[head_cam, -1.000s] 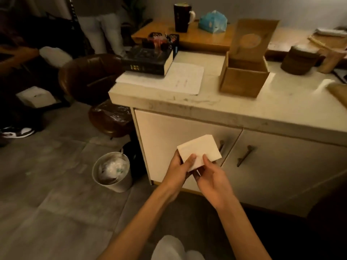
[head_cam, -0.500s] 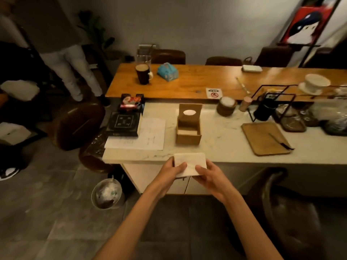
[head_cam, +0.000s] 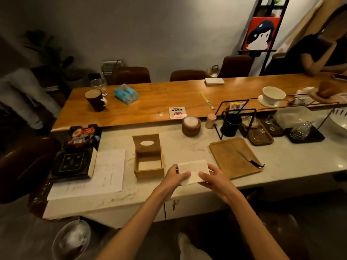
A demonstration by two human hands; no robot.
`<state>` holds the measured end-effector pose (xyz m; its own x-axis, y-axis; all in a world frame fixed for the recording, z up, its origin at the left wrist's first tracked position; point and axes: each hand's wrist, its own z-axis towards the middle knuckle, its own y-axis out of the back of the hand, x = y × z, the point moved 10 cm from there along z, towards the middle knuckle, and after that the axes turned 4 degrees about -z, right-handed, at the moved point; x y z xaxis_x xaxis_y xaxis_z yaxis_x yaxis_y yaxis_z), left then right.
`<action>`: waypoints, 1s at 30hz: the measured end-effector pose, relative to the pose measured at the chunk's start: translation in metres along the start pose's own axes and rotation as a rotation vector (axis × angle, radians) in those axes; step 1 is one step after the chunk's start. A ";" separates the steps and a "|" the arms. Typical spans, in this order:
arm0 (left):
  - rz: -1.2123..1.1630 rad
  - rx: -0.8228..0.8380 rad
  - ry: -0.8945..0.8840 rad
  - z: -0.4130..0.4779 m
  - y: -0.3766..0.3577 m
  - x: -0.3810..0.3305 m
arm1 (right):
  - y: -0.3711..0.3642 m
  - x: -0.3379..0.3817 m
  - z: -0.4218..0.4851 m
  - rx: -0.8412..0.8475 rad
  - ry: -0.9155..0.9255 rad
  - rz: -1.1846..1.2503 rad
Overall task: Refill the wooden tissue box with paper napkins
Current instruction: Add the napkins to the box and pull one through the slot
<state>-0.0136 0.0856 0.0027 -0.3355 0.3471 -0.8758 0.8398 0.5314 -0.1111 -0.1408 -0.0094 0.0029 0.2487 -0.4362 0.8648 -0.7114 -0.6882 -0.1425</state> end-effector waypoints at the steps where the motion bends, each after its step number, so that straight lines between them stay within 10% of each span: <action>1: 0.057 -0.017 -0.007 0.017 -0.002 -0.004 | 0.010 0.005 0.016 -0.014 0.013 -0.054; 10: 0.347 -0.135 -0.303 0.117 -0.018 -0.032 | 0.056 0.025 0.127 -0.158 0.243 -0.385; 30: 0.289 -0.069 -0.123 0.128 -0.018 0.057 | 0.041 -0.034 0.119 -0.153 0.184 -0.387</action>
<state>0.0072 -0.0031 -0.1060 -0.0296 0.3972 -0.9172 0.8604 0.4772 0.1789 -0.0997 -0.0917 -0.0894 0.4045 -0.0441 0.9135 -0.6817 -0.6803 0.2690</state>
